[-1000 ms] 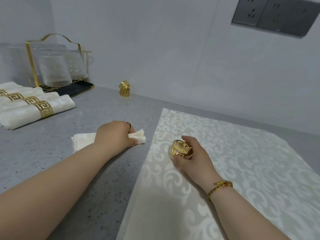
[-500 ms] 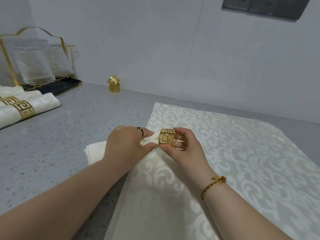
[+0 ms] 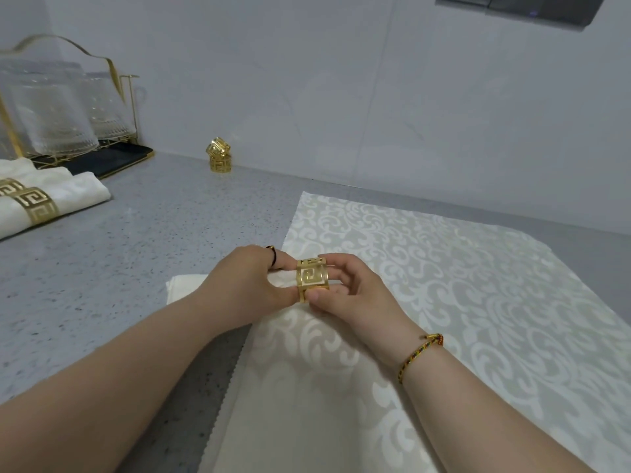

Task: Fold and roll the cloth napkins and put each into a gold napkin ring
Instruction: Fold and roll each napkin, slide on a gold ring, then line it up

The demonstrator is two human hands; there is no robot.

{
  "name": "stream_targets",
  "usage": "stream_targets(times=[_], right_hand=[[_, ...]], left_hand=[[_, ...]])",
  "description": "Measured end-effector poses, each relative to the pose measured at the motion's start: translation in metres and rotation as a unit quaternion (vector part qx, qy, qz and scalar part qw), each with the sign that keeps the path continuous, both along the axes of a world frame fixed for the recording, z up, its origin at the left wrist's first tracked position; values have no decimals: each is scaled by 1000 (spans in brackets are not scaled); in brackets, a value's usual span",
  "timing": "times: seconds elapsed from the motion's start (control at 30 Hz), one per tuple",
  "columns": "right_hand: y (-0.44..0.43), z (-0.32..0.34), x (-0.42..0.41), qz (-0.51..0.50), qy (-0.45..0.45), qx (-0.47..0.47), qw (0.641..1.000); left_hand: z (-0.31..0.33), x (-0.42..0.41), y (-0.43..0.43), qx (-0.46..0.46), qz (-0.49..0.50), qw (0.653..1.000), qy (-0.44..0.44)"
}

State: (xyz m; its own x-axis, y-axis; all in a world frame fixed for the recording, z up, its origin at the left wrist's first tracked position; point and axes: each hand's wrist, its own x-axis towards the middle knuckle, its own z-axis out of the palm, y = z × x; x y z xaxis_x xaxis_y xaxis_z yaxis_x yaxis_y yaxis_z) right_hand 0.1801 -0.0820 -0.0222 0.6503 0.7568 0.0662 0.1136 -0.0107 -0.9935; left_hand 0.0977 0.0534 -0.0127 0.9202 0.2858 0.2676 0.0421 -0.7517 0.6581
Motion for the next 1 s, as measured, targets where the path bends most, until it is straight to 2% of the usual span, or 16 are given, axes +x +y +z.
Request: stream_targets(times=[0.17, 0.27, 0.43, 0.5, 0.57, 0.63, 0.73, 0.83, 1.0], right_hand=[[0, 0, 2, -2, 11, -8, 1000], [-1, 0, 3, -2, 18, -5, 1000], [-2, 1, 1, 25, 45, -7, 999], [-1, 1, 0, 17, 53, -12, 998], [0, 0, 0, 4, 51, -18, 999], [1, 0, 1, 0, 57, -22, 998], [3, 0, 1, -5, 125, 5, 992], [3, 3, 4, 0, 202, 33, 979], [1, 5, 8, 22, 196, -14, 980]], left_hand=[[2, -1, 2, -24, -14, 1000, 9], [1, 0, 0, -78, 3, 997, -13], [0, 0, 1, -81, -22, 996, -4], [1, -2, 0, -34, -25, 998, 38], [3, -3, -6, 90, -20, 992, 90], [-1, -1, -14, 203, 14, 975, 93], [-4, 7, -19, 228, 85, 969, 32], [-7, 11, -17, 248, 94, 964, 0], [-8, 7, -21, 263, 99, 959, -39]])
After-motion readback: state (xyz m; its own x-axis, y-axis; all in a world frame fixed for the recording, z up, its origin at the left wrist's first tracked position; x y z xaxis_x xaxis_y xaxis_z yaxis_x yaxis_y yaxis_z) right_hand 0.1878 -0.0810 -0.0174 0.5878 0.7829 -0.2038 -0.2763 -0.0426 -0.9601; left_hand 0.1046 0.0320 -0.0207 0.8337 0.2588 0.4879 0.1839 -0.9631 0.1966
